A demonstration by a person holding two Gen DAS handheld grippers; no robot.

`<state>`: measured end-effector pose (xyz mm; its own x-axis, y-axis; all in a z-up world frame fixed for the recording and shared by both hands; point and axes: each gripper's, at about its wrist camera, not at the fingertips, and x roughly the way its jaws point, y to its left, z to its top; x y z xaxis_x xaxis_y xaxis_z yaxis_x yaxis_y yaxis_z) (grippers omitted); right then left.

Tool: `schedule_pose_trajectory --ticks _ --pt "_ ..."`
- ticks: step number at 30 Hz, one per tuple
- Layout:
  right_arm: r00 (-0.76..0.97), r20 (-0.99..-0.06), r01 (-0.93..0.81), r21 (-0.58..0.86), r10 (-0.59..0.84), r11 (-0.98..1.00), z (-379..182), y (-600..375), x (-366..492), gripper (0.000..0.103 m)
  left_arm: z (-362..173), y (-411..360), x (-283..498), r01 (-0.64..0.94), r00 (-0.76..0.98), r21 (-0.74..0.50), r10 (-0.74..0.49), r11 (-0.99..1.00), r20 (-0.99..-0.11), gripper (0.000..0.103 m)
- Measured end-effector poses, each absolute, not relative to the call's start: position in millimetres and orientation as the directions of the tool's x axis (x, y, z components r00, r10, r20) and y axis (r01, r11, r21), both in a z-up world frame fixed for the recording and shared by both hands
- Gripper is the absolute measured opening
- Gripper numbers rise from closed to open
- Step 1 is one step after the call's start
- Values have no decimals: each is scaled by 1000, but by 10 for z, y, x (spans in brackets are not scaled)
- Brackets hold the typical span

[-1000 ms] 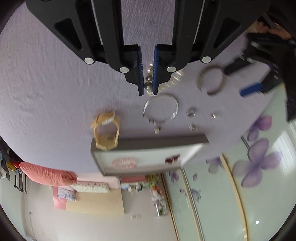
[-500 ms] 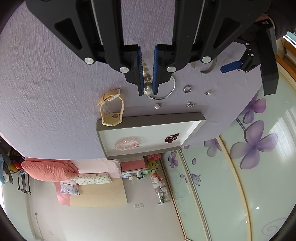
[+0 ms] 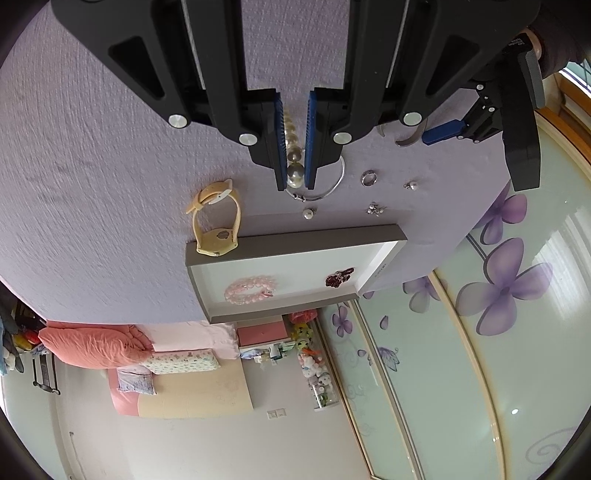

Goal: Organize jewelry
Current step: 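Grasp the pearl bracelet with the right gripper while the left grasps the silver cuff bangle, then carry both into the tray and open the right then the left gripper to release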

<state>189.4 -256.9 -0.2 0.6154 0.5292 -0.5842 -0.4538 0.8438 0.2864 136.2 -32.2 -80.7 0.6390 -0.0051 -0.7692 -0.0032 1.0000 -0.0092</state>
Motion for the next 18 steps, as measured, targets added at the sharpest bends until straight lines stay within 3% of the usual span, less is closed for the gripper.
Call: schedule_pose_trajectory --ticks 6,18 --pt "621 -571 -469 279 537 838 84 -2522 1876 10 -740 -190 1351 -17 631 -62 -37 998 -775 67" --pt "625 -546 -499 271 558 823 227 -2411 1849 10 -366 258 1281 -111 700 -50 43 993 -713 66"
